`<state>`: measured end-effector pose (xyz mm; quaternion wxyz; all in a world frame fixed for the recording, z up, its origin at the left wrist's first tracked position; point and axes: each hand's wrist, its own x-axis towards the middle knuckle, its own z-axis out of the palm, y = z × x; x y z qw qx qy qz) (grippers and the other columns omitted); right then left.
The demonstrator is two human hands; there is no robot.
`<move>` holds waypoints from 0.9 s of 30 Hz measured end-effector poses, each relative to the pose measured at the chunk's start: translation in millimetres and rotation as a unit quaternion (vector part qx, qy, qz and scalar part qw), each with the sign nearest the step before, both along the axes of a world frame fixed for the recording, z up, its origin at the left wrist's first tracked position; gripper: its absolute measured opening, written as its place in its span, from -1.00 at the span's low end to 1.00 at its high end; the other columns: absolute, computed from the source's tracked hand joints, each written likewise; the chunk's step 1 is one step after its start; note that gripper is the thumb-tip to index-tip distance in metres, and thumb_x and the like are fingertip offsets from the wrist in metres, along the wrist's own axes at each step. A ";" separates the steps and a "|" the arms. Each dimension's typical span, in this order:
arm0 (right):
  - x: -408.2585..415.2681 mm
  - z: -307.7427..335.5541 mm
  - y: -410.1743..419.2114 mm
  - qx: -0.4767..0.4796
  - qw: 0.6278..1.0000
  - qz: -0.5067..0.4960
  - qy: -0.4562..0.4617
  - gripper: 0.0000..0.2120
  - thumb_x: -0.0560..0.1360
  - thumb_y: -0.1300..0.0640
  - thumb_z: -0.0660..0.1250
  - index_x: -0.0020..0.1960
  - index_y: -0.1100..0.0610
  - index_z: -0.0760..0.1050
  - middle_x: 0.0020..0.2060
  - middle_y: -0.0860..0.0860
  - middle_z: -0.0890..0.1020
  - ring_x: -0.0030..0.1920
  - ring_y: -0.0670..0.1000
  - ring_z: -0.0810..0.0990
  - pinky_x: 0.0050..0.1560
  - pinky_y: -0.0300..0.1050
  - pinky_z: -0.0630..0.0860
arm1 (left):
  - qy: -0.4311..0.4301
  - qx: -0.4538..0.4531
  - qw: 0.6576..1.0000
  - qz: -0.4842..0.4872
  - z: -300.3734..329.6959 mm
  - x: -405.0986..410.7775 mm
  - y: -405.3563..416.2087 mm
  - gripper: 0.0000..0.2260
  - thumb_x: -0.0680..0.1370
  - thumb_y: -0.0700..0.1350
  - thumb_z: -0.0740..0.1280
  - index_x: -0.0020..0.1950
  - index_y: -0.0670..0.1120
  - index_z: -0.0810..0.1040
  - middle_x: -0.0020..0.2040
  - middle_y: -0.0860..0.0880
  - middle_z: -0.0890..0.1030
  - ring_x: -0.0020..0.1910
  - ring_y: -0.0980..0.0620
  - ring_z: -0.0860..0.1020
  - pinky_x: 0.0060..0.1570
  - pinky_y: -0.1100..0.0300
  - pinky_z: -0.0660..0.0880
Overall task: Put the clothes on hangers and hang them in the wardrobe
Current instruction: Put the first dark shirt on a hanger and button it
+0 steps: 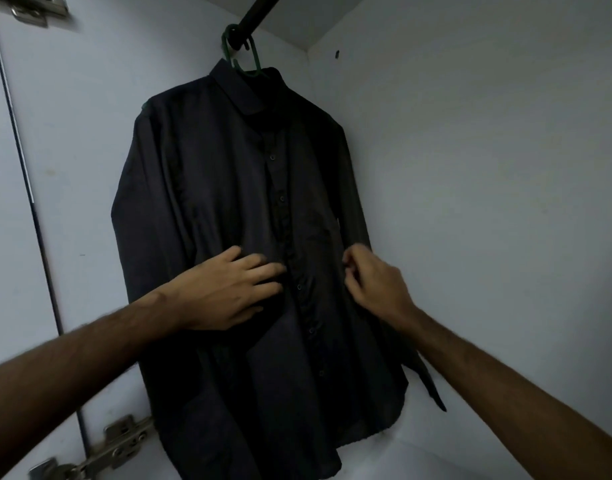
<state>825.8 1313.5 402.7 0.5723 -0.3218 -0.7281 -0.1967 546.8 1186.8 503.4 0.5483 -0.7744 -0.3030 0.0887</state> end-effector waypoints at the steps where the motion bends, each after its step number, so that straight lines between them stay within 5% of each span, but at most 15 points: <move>1: -7.0 -6.8 -4.3 0.040 0.999 0.016 -0.025 -0.77 0.54 0.23 0.33 0.18 0.08 0.46 0.08 0.02 0.56 0.04 0.10 0.59 -0.04 0.02 0.55 | 0.001 0.009 1.000 -0.001 1.3 2.9 0.8 -0.60 0.61 0.14 0.15 0.41 0.04 0.43 0.50 -0.05 0.38 0.38 -0.09 0.43 0.25 -0.09 0.43; 4: -32.5 -25.1 -5.1 0.125 0.983 0.021 -0.134 -0.55 0.52 0.17 0.36 0.40 0.14 0.46 0.36 0.10 0.49 0.33 0.13 0.48 0.36 0.02 0.41 | 0.018 0.009 0.999 0.031 -0.2 7.1 5.4 -0.51 0.59 0.20 0.09 0.44 0.04 0.45 0.52 -0.08 0.39 0.50 -0.12 0.35 0.44 -0.22 0.30; 7: -46.9 -38.7 16.2 0.012 0.965 -0.056 -0.255 -0.42 0.51 0.03 0.30 0.51 0.05 0.34 0.49 0.08 0.36 0.46 0.14 0.35 0.45 0.10 0.31 | 0.063 -0.031 0.993 0.099 -14.4 2.6 10.9 -0.47 0.61 0.26 0.06 0.49 0.03 0.40 0.54 -0.10 0.35 0.54 -0.13 0.29 0.51 -0.25 0.09; 10: -36.2 -50.1 40.4 -0.181 0.945 -0.086 -0.259 -0.47 0.54 0.02 0.27 0.47 0.12 0.32 0.40 0.14 0.37 0.32 0.21 0.45 0.22 0.18 0.52 | 0.073 -0.097 0.967 0.222 -31.9 -3.6 5.2 -0.44 0.64 0.28 0.04 0.57 0.03 0.24 0.62 -0.08 0.17 0.59 -0.12 0.14 0.53 -0.19 -0.01; 13: -30.1 -54.7 36.6 -0.292 0.911 -0.033 -0.288 -0.75 0.62 0.00 0.24 0.20 0.13 0.43 0.13 0.13 0.56 0.08 0.18 0.61 -0.02 0.04 0.56 | 0.076 -0.132 0.959 0.240 -41.0 -9.7 -7.9 -0.46 0.64 0.27 0.06 0.54 0.03 0.27 0.58 -0.05 0.22 0.54 -0.09 0.21 0.51 -0.14 0.08; 17: -39.0 -60.5 6.6 -0.205 0.939 -0.076 -0.267 -0.71 0.64 -0.09 0.18 0.00 0.08 0.55 -0.01 0.09 0.65 -0.02 0.16 0.65 -0.14 -0.04 0.47 | 0.040 -0.129 0.965 0.223 -60.1 -17.3 -25.9 -0.54 0.64 0.24 0.06 0.41 0.03 0.41 0.38 -0.02 0.43 0.34 -0.05 0.41 0.36 -0.04 0.24; 21: -64.7 -57.7 -46.0 -0.052 0.990 0.057 -0.118 -0.58 0.59 -0.03 0.23 0.39 0.11 0.43 0.31 0.05 0.49 0.22 0.10 0.52 0.15 -0.01 0.54 | -0.063 -0.053 0.985 0.150 -82.9 -34.0 -48.6 -0.56 0.58 0.16 0.11 0.33 -0.02 0.52 0.34 -0.08 0.54 0.36 -0.11 0.48 0.48 -0.17 0.20; 27: -130.9 -59.1 -145.5 -0.017 0.977 0.117 -0.177 -0.29 0.61 -0.15 0.27 0.64 0.10 0.12 0.63 0.03 0.14 0.59 0.04 0.18 0.56 -0.02 0.21 | -0.254 0.086 0.953 0.144 -137.4 -59.2 -139.1 -0.44 0.66 0.13 0.11 0.59 -0.12 0.26 0.62 -0.16 0.16 0.62 -0.13 0.09 0.54 -0.26 0.04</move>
